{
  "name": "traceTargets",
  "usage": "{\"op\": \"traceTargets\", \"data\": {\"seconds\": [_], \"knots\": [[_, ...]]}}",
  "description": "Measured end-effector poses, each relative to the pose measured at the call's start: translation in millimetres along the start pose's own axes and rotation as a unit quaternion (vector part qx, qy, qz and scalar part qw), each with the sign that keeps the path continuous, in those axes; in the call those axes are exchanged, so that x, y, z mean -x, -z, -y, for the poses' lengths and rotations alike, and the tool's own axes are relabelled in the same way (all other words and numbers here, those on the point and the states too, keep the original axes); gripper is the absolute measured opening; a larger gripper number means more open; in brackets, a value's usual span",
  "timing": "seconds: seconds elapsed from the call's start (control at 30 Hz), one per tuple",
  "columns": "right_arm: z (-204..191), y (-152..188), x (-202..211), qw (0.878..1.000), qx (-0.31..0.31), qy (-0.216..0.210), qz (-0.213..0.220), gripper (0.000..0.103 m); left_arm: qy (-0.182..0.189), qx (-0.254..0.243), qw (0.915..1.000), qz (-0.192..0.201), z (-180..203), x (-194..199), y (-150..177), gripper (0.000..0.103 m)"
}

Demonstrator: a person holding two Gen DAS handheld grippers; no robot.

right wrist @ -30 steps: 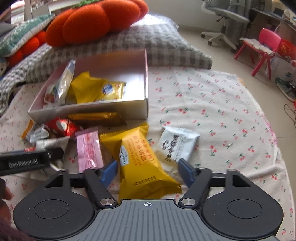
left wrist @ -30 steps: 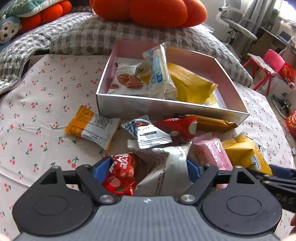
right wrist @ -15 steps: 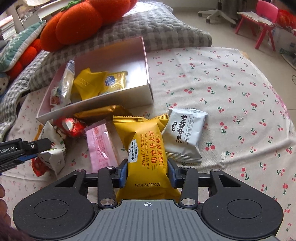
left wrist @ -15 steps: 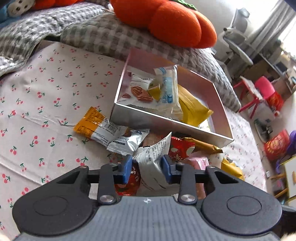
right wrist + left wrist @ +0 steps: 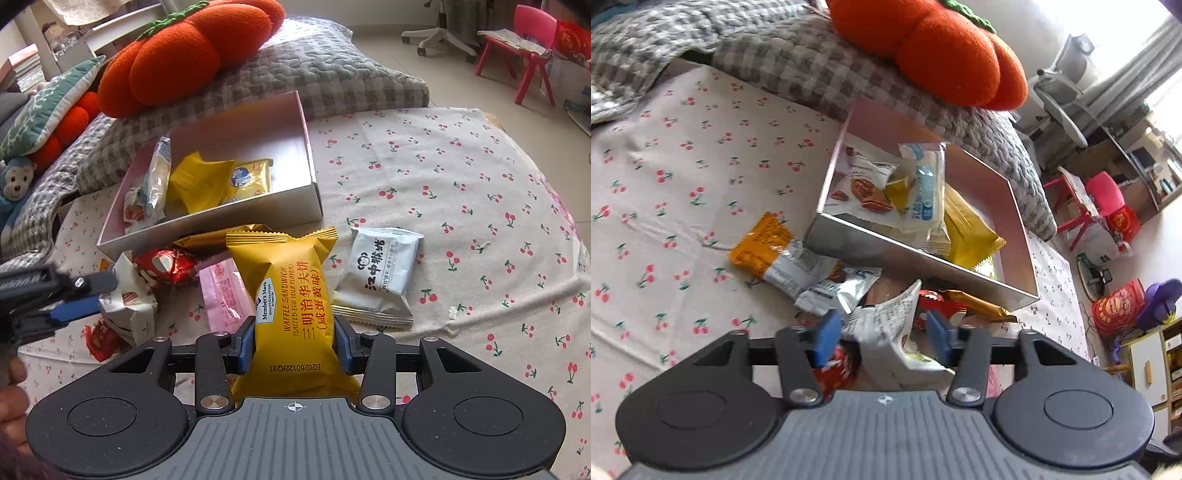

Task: Organize snacks
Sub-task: 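Grasp a white snack packet with the left tool while the right tool grasps a yellow waffle sandwich pack, then lift both held packs and carry them toward the pink box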

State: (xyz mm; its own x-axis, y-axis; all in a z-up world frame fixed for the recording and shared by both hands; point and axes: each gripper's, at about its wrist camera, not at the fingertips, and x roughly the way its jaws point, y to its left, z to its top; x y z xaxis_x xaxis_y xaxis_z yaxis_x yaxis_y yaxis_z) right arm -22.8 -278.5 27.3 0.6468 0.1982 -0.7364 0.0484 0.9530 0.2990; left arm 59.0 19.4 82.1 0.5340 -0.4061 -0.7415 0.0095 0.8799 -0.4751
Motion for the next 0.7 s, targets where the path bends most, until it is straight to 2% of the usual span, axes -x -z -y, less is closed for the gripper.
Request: {"op": "traceTargets", "data": {"seconds": [0.1,0.2,0.37,0.43,0.5,0.7], "knots": [[1,0,0,1.000,-0.001,0.000,0.000,0.041,-0.029,-0.051,0.9983,-0.002,15,-12,7,0.056],[3,-1,1,1.000,-0.008,-0.004,0.001,0.042,-0.062,-0.121,0.9907,-0.008,33,-24,19,0.061],[5,-1,5,1.000,-0.014,-0.008,0.005,0.042,-0.078,-0.184,0.9797,-0.021,51,-28,34,0.048],[9,-1,8,1.000,-0.024,-0.013,0.008,0.042,-0.068,-0.208,0.9757,-0.016,59,-20,37,0.046],[12,-2,11,0.999,-0.030,-0.016,0.012,0.042,-0.043,-0.212,0.9762,-0.007,64,-9,37,0.046],[17,-3,16,0.999,-0.039,-0.024,0.018,0.042,0.044,-0.147,0.9881,-0.005,47,16,24,0.046]]}}
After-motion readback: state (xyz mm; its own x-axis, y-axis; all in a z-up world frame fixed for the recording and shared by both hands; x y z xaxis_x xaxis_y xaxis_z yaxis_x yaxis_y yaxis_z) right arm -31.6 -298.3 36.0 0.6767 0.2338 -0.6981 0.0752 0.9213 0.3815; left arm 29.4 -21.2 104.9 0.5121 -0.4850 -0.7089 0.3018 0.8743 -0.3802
